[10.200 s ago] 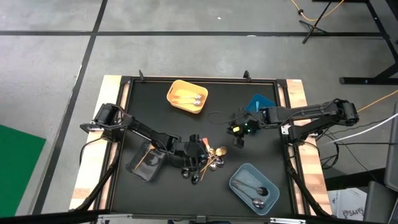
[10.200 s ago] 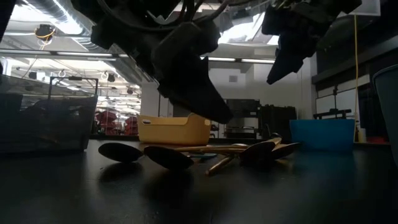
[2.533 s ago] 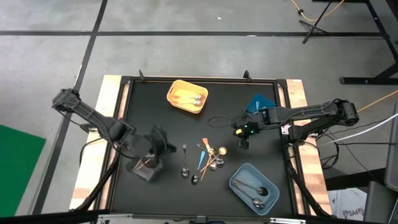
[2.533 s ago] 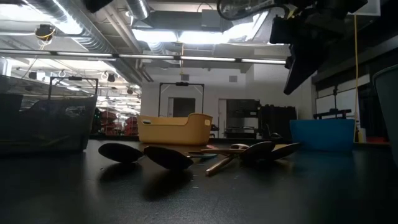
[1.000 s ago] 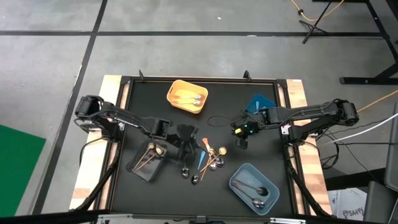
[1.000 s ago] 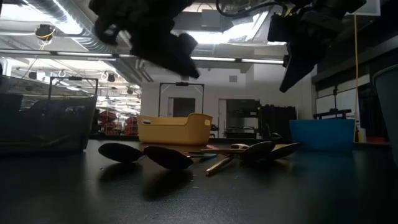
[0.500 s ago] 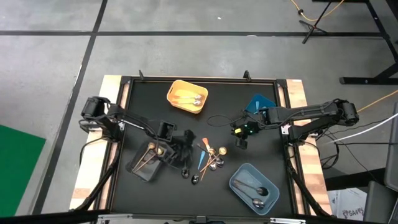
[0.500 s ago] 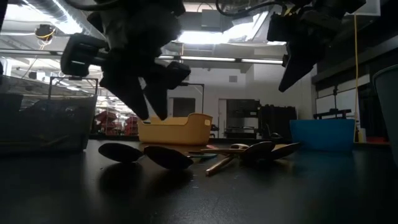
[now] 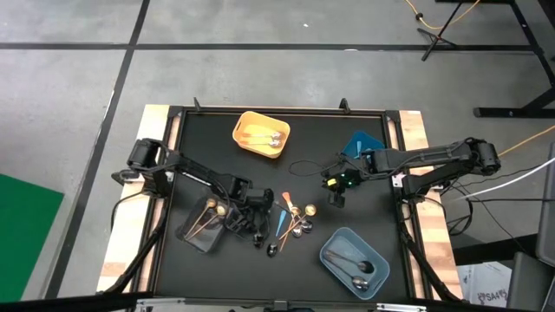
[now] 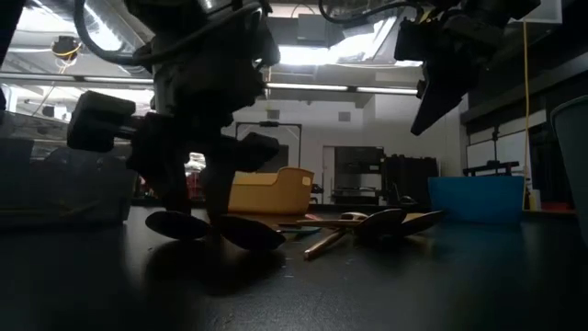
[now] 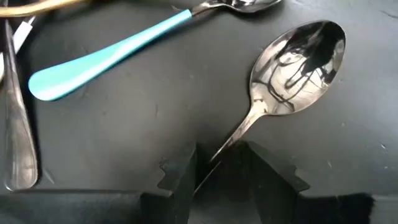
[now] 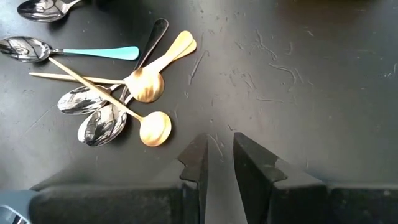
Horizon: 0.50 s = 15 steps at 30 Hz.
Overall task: Sort silverware by color (type)
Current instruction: Put the black spoon into the light blue bin
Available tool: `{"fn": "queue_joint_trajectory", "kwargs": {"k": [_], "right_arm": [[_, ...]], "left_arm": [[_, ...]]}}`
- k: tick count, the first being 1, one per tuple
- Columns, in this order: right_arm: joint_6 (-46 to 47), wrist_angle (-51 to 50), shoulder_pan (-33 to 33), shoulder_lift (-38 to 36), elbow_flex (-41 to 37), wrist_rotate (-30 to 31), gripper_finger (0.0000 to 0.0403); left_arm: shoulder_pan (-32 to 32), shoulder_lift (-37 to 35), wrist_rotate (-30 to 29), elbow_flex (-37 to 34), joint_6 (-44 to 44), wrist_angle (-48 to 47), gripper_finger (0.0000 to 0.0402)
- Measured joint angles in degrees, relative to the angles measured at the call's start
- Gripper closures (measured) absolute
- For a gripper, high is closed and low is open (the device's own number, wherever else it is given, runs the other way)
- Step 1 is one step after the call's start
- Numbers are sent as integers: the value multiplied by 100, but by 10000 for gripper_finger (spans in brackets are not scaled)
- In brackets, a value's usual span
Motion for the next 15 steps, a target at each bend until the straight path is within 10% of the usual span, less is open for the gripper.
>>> {"fn": "queue_joint_trajectory", "kwargs": {"k": [15], "right_arm": [[0,-2,1,0,0,0,336]], "left_arm": [[-2,38,-142,4,-43,14,272]]}}
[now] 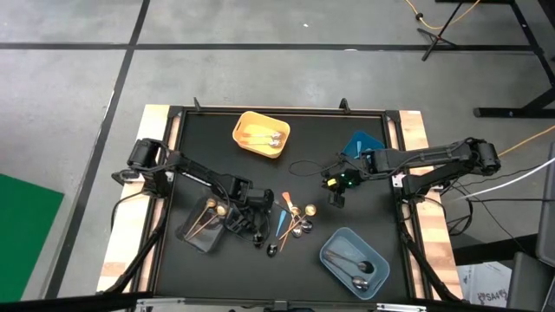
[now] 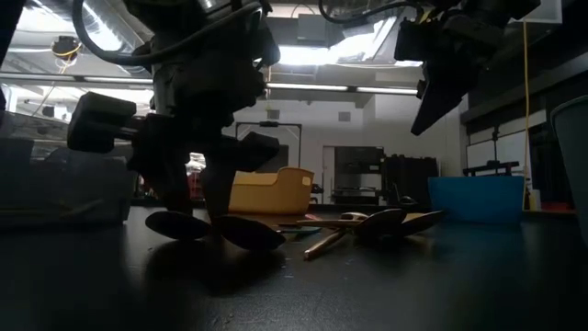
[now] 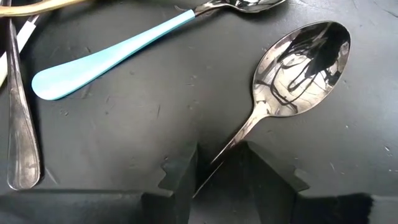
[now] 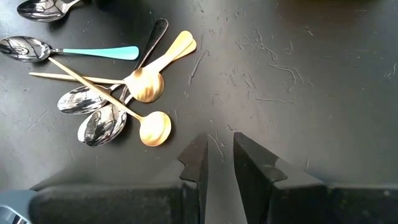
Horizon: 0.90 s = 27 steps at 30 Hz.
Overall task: Sort silverware by color (type)
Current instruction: Put the black spoon into the light blue bin
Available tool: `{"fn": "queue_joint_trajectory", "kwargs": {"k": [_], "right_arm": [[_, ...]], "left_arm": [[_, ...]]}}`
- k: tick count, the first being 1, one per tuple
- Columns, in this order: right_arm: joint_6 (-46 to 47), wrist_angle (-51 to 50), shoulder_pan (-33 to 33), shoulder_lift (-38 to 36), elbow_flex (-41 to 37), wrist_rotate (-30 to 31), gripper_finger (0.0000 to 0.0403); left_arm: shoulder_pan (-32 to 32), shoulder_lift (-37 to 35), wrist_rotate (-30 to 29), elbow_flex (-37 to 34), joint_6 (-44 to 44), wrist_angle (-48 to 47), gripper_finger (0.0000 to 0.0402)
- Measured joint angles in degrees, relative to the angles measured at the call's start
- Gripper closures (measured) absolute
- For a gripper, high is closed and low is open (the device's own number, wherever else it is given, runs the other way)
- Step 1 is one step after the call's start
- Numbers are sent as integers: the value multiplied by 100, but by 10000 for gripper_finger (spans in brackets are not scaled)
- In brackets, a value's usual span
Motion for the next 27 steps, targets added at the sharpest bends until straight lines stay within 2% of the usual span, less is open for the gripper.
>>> {"fn": "queue_joint_trajectory", "kwargs": {"k": [4,17,27], "right_arm": [[0,0,-1,1,0,0,336],[0,0,1,0,0,0,336],[0,0,-1,-1,0,0,336]], "left_arm": [[0,4,-25,0,-2,7,290],[4,13,-76,0,0,186,392],[0,15,-200,0,-6,311,393]]}}
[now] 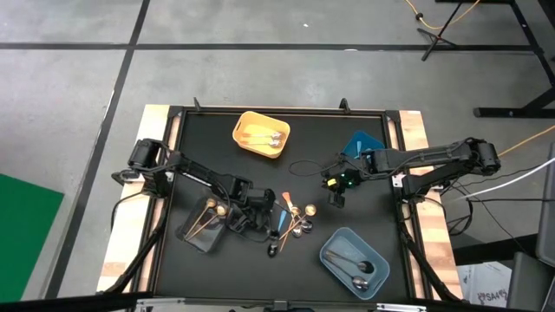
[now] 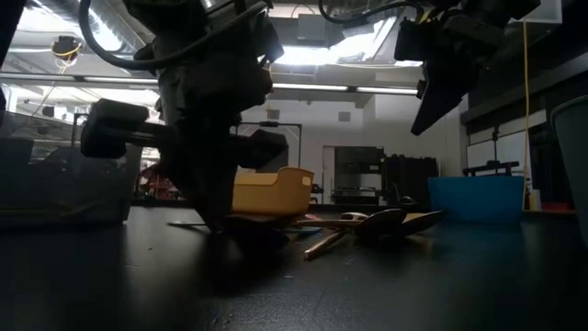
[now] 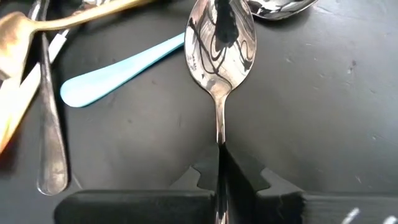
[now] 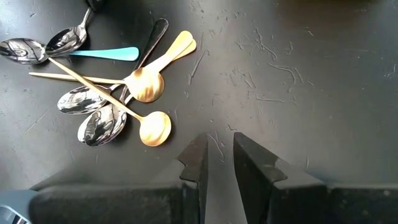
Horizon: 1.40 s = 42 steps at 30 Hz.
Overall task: Sort silverware by color (type)
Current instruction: Put the black spoon into the light blue bin
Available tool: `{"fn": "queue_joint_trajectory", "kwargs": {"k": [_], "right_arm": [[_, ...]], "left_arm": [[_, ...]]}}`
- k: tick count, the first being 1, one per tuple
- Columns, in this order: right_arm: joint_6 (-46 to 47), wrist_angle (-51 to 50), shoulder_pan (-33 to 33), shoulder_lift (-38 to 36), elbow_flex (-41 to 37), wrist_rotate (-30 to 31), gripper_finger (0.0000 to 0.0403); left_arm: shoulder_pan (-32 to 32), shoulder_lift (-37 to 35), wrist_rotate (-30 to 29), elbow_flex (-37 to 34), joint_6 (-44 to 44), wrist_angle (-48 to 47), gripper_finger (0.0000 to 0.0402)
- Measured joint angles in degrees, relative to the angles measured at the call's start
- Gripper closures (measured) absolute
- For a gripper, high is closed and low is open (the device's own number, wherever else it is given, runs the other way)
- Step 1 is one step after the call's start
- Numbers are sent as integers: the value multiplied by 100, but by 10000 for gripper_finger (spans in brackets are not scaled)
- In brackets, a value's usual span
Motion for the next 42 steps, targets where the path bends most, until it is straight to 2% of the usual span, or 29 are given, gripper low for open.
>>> {"fn": "queue_joint_trajectory", "kwargs": {"k": [9,17,24,30,42], "right_arm": [[0,-2,0,0,0,0,336],[0,13,2,0,0,0,336],[2,146,1,1,0,0,336],[1,551,1,1,0,0,336],[1,643,0,0,0,0,336]], "left_arm": [[4,-118,-392,-11,-587,141,394],[-27,-116,-547,-11,-604,545,394],[-28,-116,-1385,-11,-608,1045,394],[-28,-118,-2011,-11,-602,1666,394],[-28,-118,-2105,-7,-556,3586,394]]}}
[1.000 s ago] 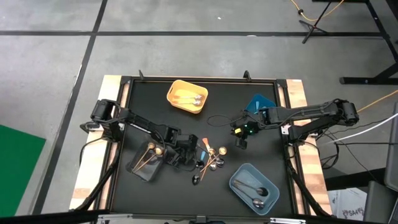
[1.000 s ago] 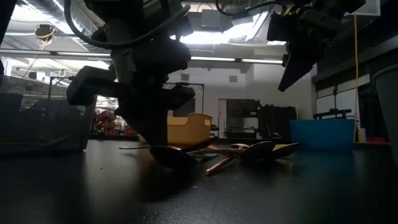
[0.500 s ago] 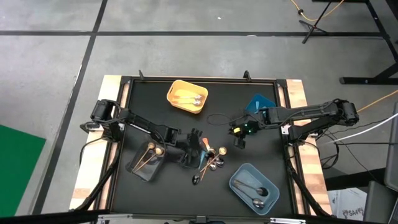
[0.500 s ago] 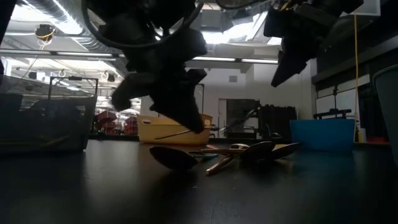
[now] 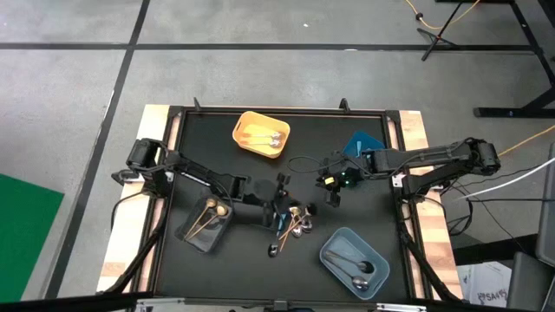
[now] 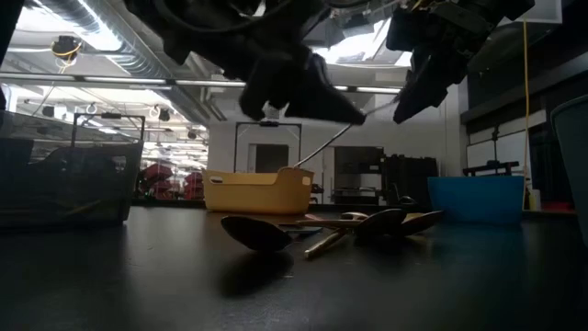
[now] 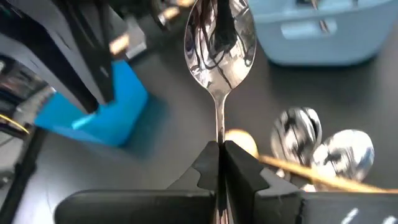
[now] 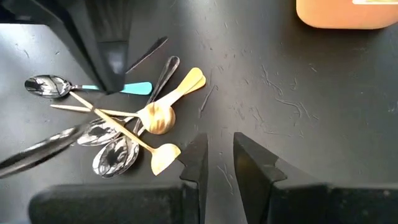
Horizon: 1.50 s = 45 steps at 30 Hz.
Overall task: Sort silverware by color (type)
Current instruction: Put the black spoon into the light blue bin
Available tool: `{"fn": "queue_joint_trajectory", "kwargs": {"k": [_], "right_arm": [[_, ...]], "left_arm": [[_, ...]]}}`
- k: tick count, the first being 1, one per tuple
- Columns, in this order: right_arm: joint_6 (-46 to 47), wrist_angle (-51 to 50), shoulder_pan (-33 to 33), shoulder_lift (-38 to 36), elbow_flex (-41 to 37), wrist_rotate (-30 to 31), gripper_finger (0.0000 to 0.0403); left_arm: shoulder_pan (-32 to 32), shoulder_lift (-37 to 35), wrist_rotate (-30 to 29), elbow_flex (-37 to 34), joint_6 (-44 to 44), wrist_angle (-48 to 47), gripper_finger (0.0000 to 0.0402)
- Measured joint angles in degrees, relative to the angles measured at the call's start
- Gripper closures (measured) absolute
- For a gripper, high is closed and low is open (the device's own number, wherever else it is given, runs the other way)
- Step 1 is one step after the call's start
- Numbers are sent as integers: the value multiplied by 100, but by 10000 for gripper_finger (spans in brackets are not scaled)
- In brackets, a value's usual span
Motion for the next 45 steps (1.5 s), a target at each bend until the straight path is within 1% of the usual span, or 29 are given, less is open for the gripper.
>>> {"fn": "queue_joint_trajectory", "kwargs": {"k": [5,11,15,19,21,23,27,30,33,39,43,45], "right_arm": [[-91,-194,0,-94,0,-1,336],[-189,-467,0,-505,0,16,336],[-272,-477,0,-840,0,281,336],[-309,-413,0,-1065,0,745,336],[-308,-396,0,-1125,0,892,336],[-310,-399,0,-1175,0,903,336],[-308,-398,0,-1273,0,903,336],[-310,-401,0,-1373,0,902,336],[-314,-394,0,-1536,0,932,336],[-598,-396,0,-1900,0,1164,336],[-774,-393,0,-2171,0,1346,336],[-775,-396,0,-2298,0,1427,336]], "left_arm": [[-4,-2,13,0,0,482,394],[-54,-4,85,0,0,1179,394],[-59,-5,319,0,-4,1681,394],[-90,-9,339,98,-13,1890,394],[-149,-9,350,300,-20,1888,394],[-219,-2,478,589,-20,1790,394],[-319,93,735,1227,-193,1123,394],[-352,236,799,1702,-430,676,394],[-412,453,805,2076,-587,640,394],[-557,1176,1102,2815,-645,639,394],[-671,1780,1109,3407,-672,660,394],[-713,2079,1131,3676,-954,684,394]]}}
